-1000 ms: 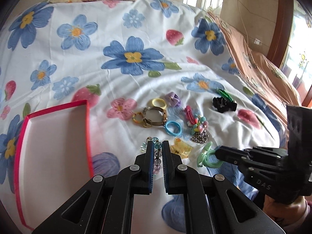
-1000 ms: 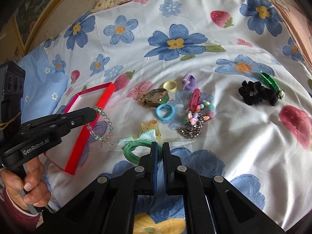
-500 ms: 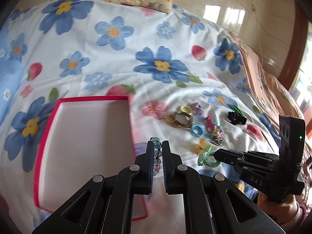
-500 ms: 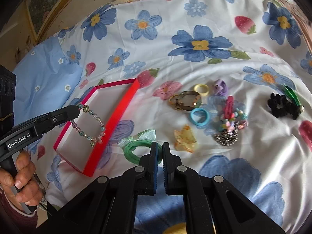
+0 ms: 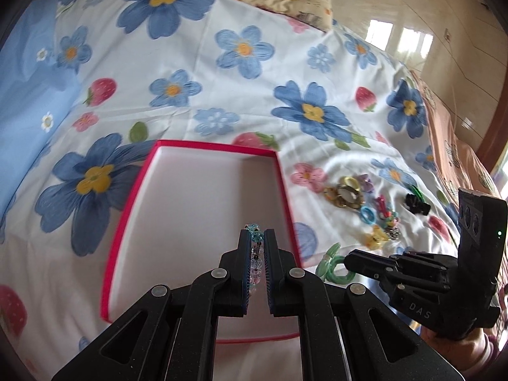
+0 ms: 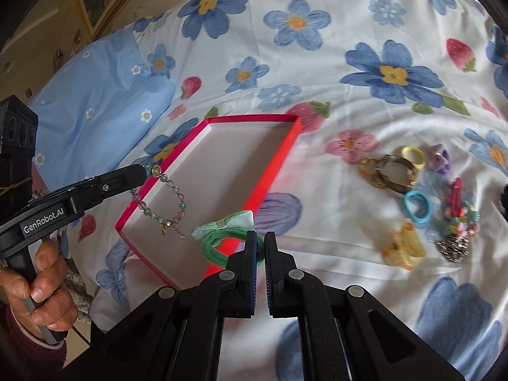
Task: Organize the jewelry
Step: 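Carry the bracelet and green hair tie into the red box and open both tools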
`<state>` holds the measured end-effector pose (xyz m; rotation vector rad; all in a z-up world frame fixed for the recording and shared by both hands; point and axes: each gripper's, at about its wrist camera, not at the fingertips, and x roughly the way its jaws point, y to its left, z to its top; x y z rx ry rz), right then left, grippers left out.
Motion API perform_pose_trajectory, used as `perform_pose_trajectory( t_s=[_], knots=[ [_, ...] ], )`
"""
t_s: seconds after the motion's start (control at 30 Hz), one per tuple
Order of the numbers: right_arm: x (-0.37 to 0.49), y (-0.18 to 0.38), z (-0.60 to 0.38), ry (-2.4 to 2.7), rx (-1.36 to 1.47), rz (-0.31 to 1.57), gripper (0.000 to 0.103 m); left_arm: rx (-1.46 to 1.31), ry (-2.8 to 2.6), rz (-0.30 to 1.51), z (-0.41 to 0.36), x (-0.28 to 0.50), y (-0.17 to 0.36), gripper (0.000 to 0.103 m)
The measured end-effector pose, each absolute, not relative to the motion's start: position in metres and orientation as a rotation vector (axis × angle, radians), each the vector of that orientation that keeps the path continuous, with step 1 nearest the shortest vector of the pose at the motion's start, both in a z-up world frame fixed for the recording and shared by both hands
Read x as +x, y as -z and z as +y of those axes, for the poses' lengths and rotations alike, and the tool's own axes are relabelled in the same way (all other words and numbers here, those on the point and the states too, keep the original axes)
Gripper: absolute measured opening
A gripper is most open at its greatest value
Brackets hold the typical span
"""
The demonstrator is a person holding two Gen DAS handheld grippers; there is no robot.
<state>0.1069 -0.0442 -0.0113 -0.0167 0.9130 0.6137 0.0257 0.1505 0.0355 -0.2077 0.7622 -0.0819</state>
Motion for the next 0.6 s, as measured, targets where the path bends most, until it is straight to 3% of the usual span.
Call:
perform_pose_trajectory(
  t_s=[0.6],
  knots=[
    [0.118,0.05,0.043,-0.721,-0.156,0.997,0.004,-0.267,-0.041,0.866,0.202,0.04,0.01,0.007]
  ],
)
